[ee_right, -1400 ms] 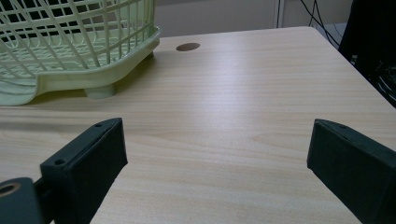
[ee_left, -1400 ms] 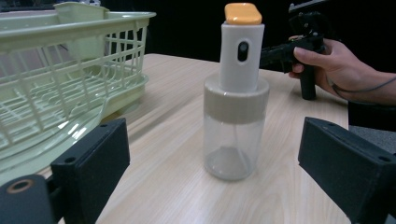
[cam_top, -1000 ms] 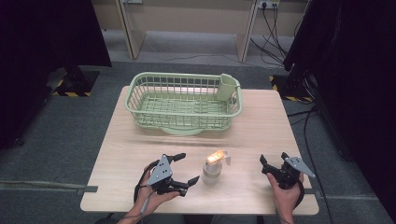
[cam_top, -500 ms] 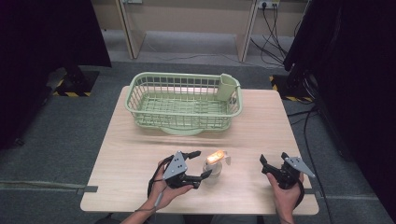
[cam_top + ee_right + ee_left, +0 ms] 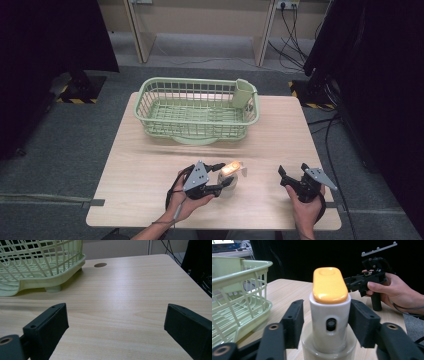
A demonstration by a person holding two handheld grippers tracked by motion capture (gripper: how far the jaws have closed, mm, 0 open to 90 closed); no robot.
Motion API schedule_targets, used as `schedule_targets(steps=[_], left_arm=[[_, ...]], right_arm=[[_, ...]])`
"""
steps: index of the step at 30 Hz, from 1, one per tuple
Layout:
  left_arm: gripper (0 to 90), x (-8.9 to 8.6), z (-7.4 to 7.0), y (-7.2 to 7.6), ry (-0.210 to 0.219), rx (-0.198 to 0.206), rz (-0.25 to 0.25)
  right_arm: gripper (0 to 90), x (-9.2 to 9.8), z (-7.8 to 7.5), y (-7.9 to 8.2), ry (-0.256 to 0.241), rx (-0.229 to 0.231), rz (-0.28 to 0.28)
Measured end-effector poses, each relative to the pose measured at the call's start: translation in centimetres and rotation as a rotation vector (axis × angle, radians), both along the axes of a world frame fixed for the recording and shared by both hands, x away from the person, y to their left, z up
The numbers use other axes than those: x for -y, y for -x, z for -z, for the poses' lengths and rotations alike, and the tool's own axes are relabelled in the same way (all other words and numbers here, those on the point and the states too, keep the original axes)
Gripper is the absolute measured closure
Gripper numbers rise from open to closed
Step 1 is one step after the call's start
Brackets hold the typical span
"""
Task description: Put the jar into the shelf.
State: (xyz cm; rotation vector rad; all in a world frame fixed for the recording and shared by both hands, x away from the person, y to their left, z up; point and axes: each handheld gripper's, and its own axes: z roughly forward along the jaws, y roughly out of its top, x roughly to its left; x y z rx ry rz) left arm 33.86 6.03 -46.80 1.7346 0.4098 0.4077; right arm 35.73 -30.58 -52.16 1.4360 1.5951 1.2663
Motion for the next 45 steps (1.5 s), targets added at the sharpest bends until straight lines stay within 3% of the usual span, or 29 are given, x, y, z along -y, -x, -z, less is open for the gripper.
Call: schedule_targets(steps=[5, 18, 24, 45], left_arm=[[57.0, 0.2, 0.1, 0.0, 0.002, 0.0, -0.006], [58.9, 0.2, -0.4, 0.2, 0.004, -0.011, -0.004], [58.9, -0.5, -1.6, 0.5, 0.028, 0.001, -0.021], [58.8, -2.9, -4.5, 0.4, 0.037, 0.034, -0.109]], right_arm=[[5.5, 0.0, 0.0, 0.0, 0.0, -0.001, 0.0], [5.6, 0.1, 0.0, 0.0, -0.001, 0.0, 0.002], [5.6, 0.0, 0.0, 0.0, 0.002, 0.0, 0.001], [5.8, 0.0, 0.0, 0.0, 0.003, -0.002, 0.001]])
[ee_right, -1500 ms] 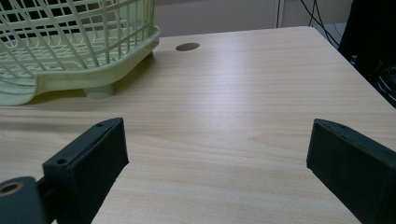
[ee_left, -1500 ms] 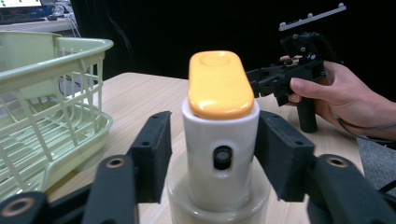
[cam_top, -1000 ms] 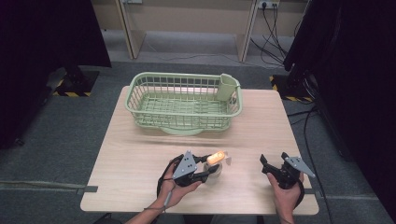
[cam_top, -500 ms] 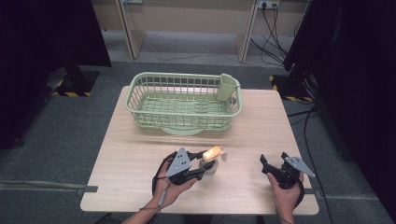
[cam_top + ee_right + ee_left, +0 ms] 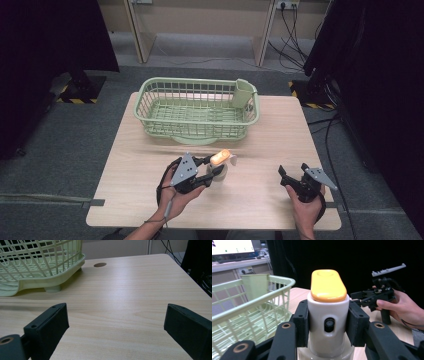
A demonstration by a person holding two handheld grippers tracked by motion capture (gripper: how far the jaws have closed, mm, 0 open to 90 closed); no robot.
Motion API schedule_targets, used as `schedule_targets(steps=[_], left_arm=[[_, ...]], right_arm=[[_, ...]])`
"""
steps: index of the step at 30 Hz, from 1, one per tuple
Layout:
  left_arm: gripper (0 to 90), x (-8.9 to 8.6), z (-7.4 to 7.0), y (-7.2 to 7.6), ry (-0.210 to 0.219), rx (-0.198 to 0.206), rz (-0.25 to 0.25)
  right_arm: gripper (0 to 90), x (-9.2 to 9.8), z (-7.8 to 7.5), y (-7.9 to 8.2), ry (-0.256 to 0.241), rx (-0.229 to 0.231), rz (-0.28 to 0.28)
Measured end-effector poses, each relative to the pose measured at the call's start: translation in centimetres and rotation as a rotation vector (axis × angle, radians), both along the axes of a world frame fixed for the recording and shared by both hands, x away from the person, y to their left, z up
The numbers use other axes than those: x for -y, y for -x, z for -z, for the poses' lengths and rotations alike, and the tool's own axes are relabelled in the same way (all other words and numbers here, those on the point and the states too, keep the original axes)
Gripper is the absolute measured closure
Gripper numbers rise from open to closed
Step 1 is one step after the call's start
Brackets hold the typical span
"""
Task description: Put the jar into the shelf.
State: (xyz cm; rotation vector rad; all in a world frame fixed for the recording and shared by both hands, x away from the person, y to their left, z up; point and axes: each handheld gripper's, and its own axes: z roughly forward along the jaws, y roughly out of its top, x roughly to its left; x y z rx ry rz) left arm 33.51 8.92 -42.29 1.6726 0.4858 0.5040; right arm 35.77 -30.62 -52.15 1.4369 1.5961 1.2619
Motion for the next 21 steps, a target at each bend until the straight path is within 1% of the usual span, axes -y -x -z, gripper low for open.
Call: schedule_targets(steps=[9, 14, 18, 21], left_arm=[[58.8, -1.4, -1.4, -0.9, 0.011, 0.017, -0.059], [58.8, -2.0, -1.9, -1.4, 0.011, 0.019, -0.088], [58.8, -2.6, -2.4, -1.8, 0.017, 0.019, -0.117], [58.8, -3.1, -2.9, -2.1, 0.023, 0.026, -0.135]], right_arm=[[5.9, 0.0, 0.0, 0.0, 0.0, 0.0, 0.0], [5.9, 0.0, 0.0, 0.0, -0.001, 0.0, 0.001], [5.9, 0.0, 0.0, 0.0, -0.003, -0.001, 0.001], [5.9, 0.0, 0.0, 0.0, -0.003, -0.001, 0.001]])
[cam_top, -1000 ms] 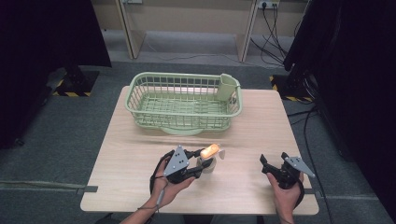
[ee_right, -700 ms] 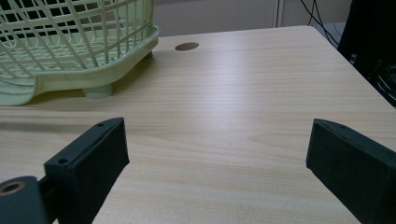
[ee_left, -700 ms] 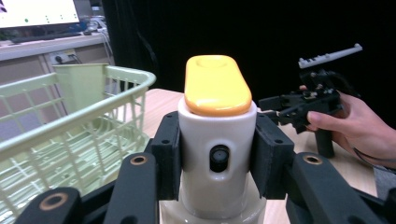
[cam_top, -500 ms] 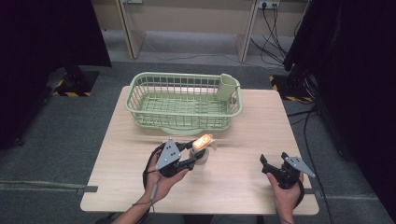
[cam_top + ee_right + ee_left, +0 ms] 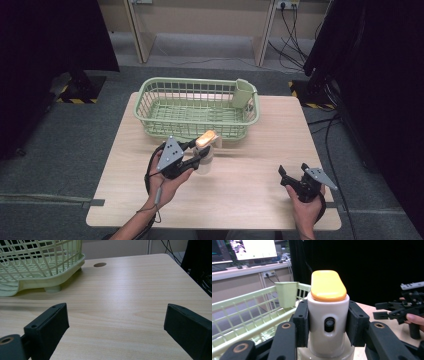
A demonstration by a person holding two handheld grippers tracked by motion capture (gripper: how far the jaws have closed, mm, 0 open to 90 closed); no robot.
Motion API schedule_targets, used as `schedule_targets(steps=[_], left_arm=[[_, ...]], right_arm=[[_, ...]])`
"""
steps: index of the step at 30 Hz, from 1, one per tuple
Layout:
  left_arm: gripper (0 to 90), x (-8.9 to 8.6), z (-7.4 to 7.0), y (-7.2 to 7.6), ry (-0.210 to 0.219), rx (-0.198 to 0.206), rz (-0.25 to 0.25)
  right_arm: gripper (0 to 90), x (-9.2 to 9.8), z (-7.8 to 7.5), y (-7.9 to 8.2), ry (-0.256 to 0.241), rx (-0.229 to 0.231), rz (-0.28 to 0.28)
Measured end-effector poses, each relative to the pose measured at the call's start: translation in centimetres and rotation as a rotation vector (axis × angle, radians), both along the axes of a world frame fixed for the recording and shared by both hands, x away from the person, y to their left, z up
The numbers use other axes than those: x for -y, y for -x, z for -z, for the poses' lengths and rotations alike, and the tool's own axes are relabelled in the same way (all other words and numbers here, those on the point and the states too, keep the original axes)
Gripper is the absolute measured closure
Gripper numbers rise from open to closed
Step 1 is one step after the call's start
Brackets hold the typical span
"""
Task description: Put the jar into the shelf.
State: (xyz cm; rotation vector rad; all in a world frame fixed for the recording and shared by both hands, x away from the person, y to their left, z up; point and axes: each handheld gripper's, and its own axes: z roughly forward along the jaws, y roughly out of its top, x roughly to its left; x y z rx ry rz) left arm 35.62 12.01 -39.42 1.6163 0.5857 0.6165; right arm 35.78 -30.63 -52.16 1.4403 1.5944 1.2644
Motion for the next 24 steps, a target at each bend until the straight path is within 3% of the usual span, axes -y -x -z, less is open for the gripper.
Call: schedule_targets(steps=[24], left_arm=[[58.8, -3.7, -2.8, -2.8, 0.021, 0.018, -0.184]], right_arm=[[6.0, 0.0, 0.0, 0.0, -0.001, 0.0, 0.001]])
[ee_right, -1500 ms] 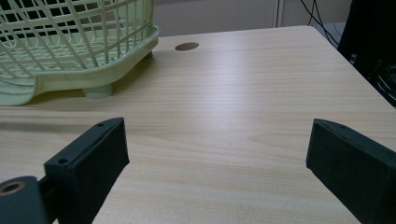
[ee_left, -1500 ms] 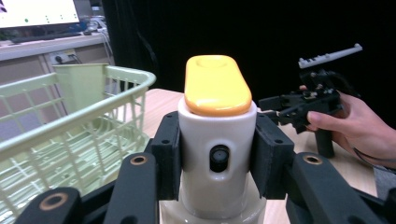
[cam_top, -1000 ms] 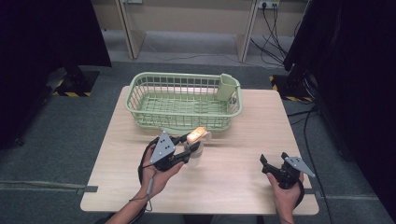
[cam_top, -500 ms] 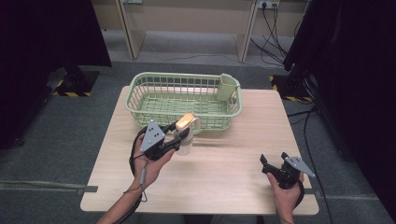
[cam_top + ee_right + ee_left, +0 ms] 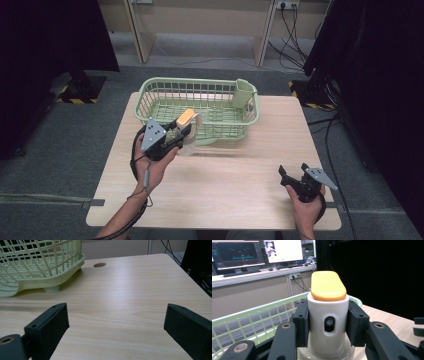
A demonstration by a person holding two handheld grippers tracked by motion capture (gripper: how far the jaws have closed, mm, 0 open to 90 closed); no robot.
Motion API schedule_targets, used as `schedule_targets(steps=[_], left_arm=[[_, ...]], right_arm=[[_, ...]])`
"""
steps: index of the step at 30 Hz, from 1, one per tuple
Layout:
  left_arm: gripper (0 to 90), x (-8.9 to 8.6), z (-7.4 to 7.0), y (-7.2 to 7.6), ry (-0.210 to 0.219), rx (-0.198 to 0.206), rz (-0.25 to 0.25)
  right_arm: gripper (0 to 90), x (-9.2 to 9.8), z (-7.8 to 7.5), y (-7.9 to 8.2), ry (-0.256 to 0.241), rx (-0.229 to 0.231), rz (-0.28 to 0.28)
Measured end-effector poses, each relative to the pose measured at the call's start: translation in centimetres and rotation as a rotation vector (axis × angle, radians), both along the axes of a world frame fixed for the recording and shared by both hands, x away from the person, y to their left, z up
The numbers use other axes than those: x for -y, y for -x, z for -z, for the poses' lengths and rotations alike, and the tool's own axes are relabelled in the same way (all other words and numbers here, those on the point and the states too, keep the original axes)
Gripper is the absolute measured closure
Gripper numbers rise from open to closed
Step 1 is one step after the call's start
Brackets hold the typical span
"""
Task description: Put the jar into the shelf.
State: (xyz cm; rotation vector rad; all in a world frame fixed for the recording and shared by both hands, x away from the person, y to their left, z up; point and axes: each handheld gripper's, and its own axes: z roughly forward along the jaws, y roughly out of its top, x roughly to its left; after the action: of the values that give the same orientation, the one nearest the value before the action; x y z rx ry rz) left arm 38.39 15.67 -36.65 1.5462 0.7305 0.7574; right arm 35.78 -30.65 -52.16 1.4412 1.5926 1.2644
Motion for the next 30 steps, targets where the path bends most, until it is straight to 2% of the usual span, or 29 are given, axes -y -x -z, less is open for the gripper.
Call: schedule_targets(steps=[15, 30], left_arm=[[58.9, -1.4, -2.1, -1.9, 0.007, 0.033, -0.086], [58.8, -1.9, -3.8, -3.3, 0.018, 0.051, -0.124]], right_arm=[[6.2, 0.0, 0.0, 0.0, 0.0, -0.001, 0.0], [6.4, 0.0, 0.0, 0.0, -0.002, 0.0, 0.0]])
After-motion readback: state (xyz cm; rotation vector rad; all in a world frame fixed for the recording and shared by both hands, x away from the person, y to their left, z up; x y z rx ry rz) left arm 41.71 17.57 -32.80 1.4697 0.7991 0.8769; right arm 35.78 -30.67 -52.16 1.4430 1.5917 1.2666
